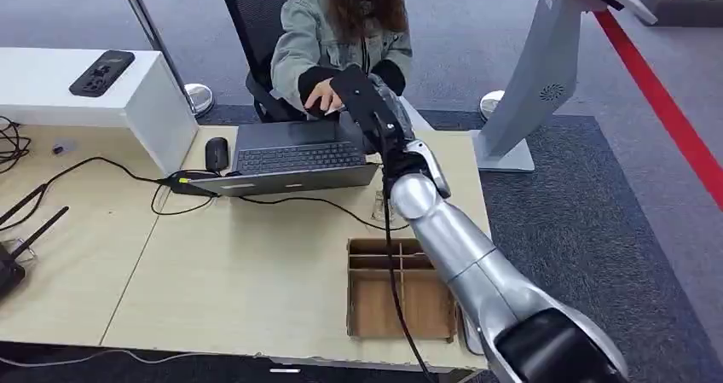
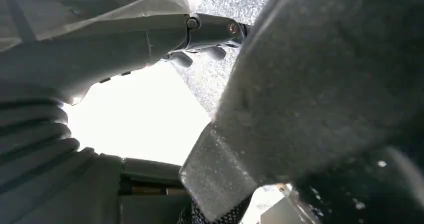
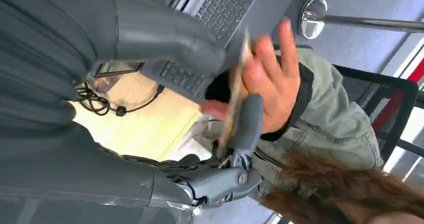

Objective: Pass the card to the sensor for recognition and then transmit it.

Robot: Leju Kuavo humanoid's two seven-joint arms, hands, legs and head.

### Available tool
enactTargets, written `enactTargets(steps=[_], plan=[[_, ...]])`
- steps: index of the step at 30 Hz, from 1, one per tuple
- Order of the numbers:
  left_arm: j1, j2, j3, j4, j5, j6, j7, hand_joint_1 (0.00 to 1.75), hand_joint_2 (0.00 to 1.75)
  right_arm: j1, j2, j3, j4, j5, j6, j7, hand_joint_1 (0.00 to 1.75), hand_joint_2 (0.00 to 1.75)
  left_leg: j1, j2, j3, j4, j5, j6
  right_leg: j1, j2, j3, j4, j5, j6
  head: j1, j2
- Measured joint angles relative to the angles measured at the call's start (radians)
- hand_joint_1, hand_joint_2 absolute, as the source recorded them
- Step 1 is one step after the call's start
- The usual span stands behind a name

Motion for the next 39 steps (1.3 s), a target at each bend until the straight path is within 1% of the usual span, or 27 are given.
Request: enactTargets(steps=[3, 6, 9, 12, 13, 17, 19, 21, 23, 26, 27, 28, 33, 34, 35, 36, 37, 39], plan=[[0.002, 0.003, -0.002, 0.0, 0.0, 0.0, -0.015, 0.0, 0.0, -0.009, -0.005, -0.004, -0.001, -0.026, 0.001, 0.002, 0.0, 1.75, 0.0, 0.001, 0.0, 0.0, 0.0, 0.0, 0.0, 0.0, 0.0, 0.0, 0.0, 0.0, 0.0, 0.0], [0.007, 0.007, -0.008, 0.0, 0.002, 0.0, -0.035, 0.0, 0.0, -0.014, -0.023, -0.008, -0.033, -0.028, 0.017, 0.032, 0.0, 1.75, 0.0, 0.001, 0.0, 0.0, 0.0, 0.0, 0.0, 0.0, -0.001, 0.0, 0.0, 0.0, 0.0, 0.0], [0.012, 0.013, -0.009, 0.0, 0.021, 0.0, -0.054, 0.0, 0.0, -0.012, -0.061, -0.012, -0.094, 0.006, 0.049, 0.079, 0.0, 1.75, 0.0, 0.002, 0.0, 0.0, 0.0, 0.0, 0.001, 0.0, -0.002, 0.0, 0.0, 0.0, 0.0, 0.0], [0.015, 0.023, -0.009, 0.0, 0.031, -0.001, -0.065, 0.0, 0.0, -0.001, -0.116, -0.015, -0.169, 0.066, 0.094, 0.127, 0.0, 1.75, 0.0, 0.002, 0.0, 0.0, 0.0, 0.0, 0.001, 0.001, -0.002, -0.001, 0.0, 0.0, 0.0, 0.0], [0.015, 0.025, -0.009, 0.0, 0.032, -0.002, -0.061, 0.0, 0.0, 0.006, -0.144, -0.019, -0.203, 0.095, 0.12, 0.145, 0.0, 1.75, 0.0, 0.002, 0.0, 0.0, 0.0, 0.0, 0.001, 0.001, -0.002, -0.001, 0.0, 0.0, 0.001, 0.0], [0.012, 0.035, -0.009, 0.0, 0.049, -0.027, -0.035, 0.0, 0.0, 0.021, -0.249, -0.034, -0.318, 0.162, 0.245, 0.202, 0.0, 1.75, 0.0, 0.004, -0.001, 0.0, 0.0, 0.0, 0.001, 0.001, -0.002, -0.001, 0.0, 0.0, 0.001, 0.0], [0.011, 0.043, -0.009, 0.0, 0.068, -0.045, -0.024, 0.0, 0.0, 0.022, -0.31, -0.037, -0.374, 0.186, 0.329, 0.227, 0.0, 1.75, 0.0, 0.004, 0.0, 0.0, 0.0, 0.0, 0.001, 0.002, -0.003, -0.001, 0.001, 0.0, 0.0, 0.0], [0.008, 0.051, -0.009, 0.0, 0.089, -0.059, -0.005, 0.0, 0.0, 0.033, -0.382, -0.04, -0.437, 0.203, 0.403, 0.249, 0.0, 1.75, 0.0, 0.005, 0.0, 0.0, 0.0, 0.0, 0.001, 0.002, -0.003, -0.001, 0.001, 0.0, 0.0, 0.0], [0.007, 0.058, -0.007, 0.0, 0.109, -0.071, 0.013, 0.0, 0.0, 0.049, -0.441, -0.042, -0.491, 0.22, 0.448, 0.259, 0.0, 1.75, 0.0, 0.005, -0.001, 0.0, -0.001, 0.0, 0.001, 0.002, -0.003, -0.001, 0.001, 0.0, 0.0, 0.0], [0.003, 0.062, -0.005, 0.0, 0.121, -0.078, 0.045, 0.0, 0.0, 0.082, -0.516, -0.043, -0.566, 0.276, 0.479, 0.248, 0.0, 1.75, 0.0, 0.004, -0.001, 0.0, -0.001, 0.0, 0.001, 0.002, -0.003, -0.001, 0.001, 0.0, 0.0, 0.0], [0.0, 0.063, -0.004, 0.0, 0.122, -0.081, 0.058, 0.0, 0.0, 0.094, -0.535, -0.041, -0.589, 0.301, 0.487, 0.24, 0.0, 1.75, 0.0, 0.005, -0.001, 0.0, -0.001, 0.0, 0.001, 0.003, -0.003, -0.001, 0.001, 0.0, 0.0, 0.0], [-0.002, 0.063, -0.004, 0.0, 0.122, -0.085, 0.065, 0.0, 0.0, 0.1, -0.543, -0.04, -0.599, 0.313, 0.491, 0.236, 0.0, 1.75, 0.0, 0.005, -0.001, 0.0, -0.001, 0.0, 0.001, 0.003, -0.003, -0.001, 0.001, 0.0, 0.0, 0.0], [-0.003, 0.063, -0.003, 0.0, 0.123, -0.088, 0.068, 0.0, 0.0, 0.103, -0.546, -0.039, -0.605, 0.318, 0.492, 0.234, 0.0, 1.75, 0.0, 0.005, -0.001, 0.0, -0.001, 0.0, 0.001, 0.003, -0.003, -0.001, 0.001, 0.0, 0.0, 0.0], [-0.006, 0.066, 0.0, 0.0, 0.123, -0.098, 0.083, 0.0, 0.0, 0.127, -0.57, -0.034, -0.637, 0.345, 0.499, 0.228, 0.03, 1.75, 0.0, 0.006, -0.001, 0.0, -0.001, 0.0, 0.001, 0.004, -0.003, -0.001, 0.001, 0.0, 0.001, 0.0], [-0.008, 0.066, 0.001, 0.0, 0.123, -0.098, 0.092, 0.0, 0.0, 0.15, -0.588, -0.026, -0.67, 0.363, 0.505, 0.222, 0.16, 1.75, 0.001, 0.006, -0.001, 0.0, -0.001, 0.0, 0.002, 0.004, -0.003, -0.001, 0.001, 0.0, 0.0, 0.0], [-0.011, 0.071, 0.001, 0.0, 0.111, -0.098, 0.1, 0.0, 0.0, 0.188, -0.627, -0.015, -0.724, 0.368, 0.524, 0.213, 0.45, 1.75, 0.001, 0.006, -0.001, 0.0, -0.001, 0.0, 0.002, 0.003, -0.003, -0.001, 0.001, 0.0, 0.0, 0.0], [-0.011, 0.071, 0.001, 0.0, 0.11, -0.098, 0.095, 0.0, 0.0, 0.194, -0.634, -0.011, -0.739, 0.367, 0.536, 0.213, 0.42, 1.75, 0.001, 0.006, -0.001, 0.0, -0.001, 0.0, 0.002, 0.003, -0.003, -0.001, 0.001, -0.001, 0.0, 0.0], [-0.01, 0.071, 0.001, 0.0, 0.108, -0.098, 0.077, 0.0, 0.0, 0.197, -0.65, -0.005, -0.774, 0.345, 0.578, 0.228, 0.44, 1.75, 0.001, 0.007, -0.001, 0.0, -0.001, 0.0, 0.002, 0.004, -0.003, -0.001, 0.001, -0.001, 0.0, 0.0]])
